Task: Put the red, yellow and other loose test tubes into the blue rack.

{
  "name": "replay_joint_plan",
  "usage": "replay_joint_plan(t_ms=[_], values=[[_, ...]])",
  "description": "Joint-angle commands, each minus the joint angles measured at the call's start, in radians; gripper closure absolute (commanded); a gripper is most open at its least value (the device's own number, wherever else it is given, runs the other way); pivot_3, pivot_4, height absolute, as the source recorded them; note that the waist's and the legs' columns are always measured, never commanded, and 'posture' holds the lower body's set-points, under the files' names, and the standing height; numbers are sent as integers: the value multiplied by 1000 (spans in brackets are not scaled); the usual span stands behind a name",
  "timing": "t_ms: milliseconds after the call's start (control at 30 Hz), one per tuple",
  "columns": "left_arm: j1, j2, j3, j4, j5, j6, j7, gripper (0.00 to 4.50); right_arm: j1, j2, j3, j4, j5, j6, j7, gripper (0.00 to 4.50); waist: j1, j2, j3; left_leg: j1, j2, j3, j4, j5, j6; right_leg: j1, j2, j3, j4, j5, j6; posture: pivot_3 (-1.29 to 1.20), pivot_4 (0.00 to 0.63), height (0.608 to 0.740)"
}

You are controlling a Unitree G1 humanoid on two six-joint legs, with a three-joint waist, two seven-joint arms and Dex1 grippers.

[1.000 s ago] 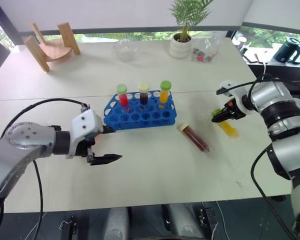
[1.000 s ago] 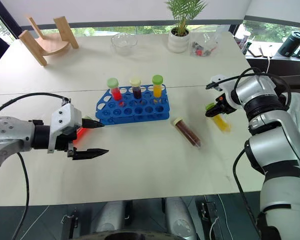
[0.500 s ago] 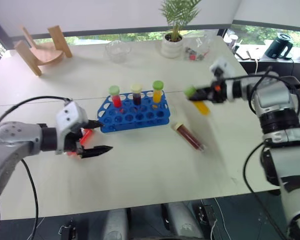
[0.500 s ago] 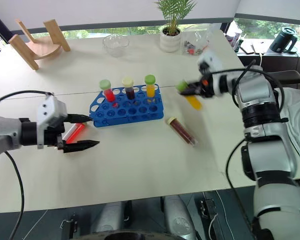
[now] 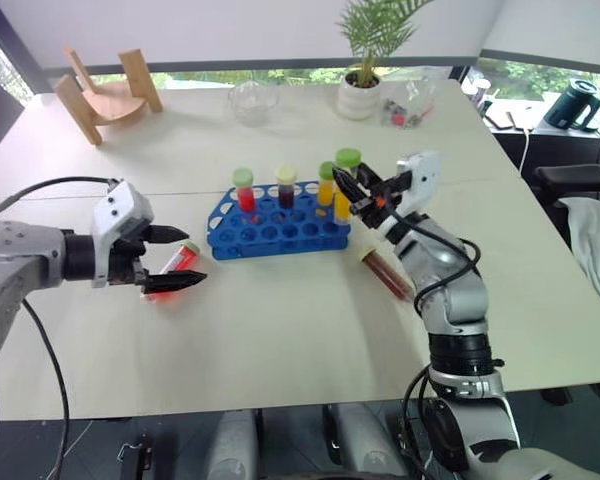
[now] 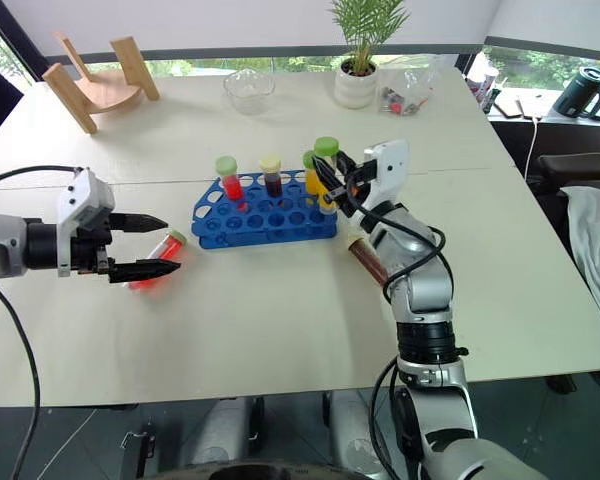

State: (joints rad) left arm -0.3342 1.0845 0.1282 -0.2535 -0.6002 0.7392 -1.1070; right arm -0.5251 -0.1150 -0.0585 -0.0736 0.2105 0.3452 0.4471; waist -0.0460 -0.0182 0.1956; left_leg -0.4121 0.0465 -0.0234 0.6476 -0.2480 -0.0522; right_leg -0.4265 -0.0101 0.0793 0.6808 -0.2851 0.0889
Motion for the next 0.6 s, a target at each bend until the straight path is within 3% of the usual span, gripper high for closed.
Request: replay_joint_plan(t_ms=[33, 600], values=[[-32, 11, -10, 5, 14, 2, -8, 0, -2, 8, 15, 8, 3, -53, -13, 3650, -1, 0, 0, 0, 0, 0, 0, 0, 0, 0, 0, 0, 0, 0, 0, 0, 150, 740], [39, 4, 3, -26, 29, -2, 24, 0, 23, 25, 127, 105, -49, -202, -21, 3650, -18, 0, 0, 1, 0, 0, 0, 0, 0, 0, 0, 0, 1, 0, 0, 0, 150, 740]])
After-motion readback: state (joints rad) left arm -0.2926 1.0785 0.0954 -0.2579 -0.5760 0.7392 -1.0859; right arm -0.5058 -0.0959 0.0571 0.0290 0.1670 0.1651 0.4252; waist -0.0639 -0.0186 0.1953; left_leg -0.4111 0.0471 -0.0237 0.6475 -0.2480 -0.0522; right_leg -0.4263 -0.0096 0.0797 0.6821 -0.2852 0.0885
